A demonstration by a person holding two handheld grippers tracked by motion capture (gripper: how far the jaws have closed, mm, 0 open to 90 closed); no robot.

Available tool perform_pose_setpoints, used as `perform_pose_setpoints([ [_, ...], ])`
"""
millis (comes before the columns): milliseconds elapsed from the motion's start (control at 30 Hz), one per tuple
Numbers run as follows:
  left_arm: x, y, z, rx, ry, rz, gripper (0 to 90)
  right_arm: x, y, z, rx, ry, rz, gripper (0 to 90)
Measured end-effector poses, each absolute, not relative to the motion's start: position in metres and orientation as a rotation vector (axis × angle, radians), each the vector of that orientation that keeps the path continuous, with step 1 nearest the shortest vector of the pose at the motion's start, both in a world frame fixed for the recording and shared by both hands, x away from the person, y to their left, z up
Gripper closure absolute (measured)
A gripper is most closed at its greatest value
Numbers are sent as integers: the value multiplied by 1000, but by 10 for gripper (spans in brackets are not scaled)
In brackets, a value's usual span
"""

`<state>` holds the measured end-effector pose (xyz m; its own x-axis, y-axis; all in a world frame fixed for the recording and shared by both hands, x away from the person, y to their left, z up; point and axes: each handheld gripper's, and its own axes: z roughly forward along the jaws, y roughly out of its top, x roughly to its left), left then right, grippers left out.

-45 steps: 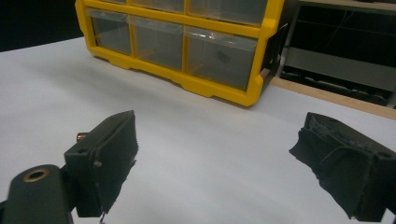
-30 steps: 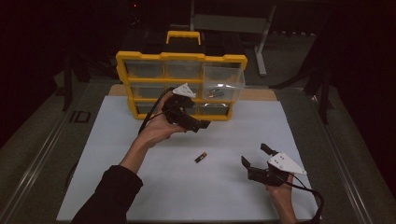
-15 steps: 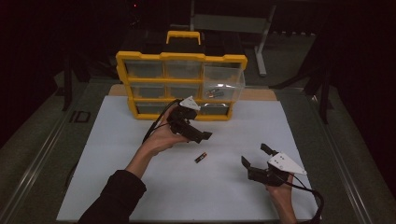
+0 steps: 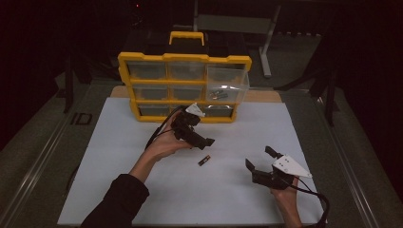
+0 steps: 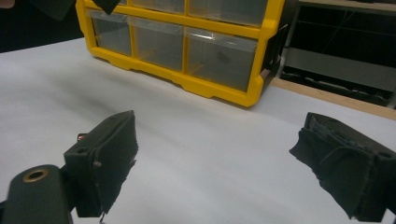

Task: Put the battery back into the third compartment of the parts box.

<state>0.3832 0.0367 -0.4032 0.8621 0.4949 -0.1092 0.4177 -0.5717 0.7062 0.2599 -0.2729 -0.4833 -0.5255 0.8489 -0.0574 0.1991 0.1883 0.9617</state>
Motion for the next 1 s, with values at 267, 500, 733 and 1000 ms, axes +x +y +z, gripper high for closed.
perform_pose_setpoints([
  [267,383,34,-410,2295,655,125,28,260,-273,-483,982,1855,1361,115],
  [500,382,30,-419,2326,662,112,28,260,-273,-483,980,1854,1363,115],
  [733,383,29,-422,2359,663,122,27,260,-273,-483,980,1853,1362,115],
  [1000,382,27,-428,2382,671,122,27,260,-273,-483,980,1854,1360,115],
])
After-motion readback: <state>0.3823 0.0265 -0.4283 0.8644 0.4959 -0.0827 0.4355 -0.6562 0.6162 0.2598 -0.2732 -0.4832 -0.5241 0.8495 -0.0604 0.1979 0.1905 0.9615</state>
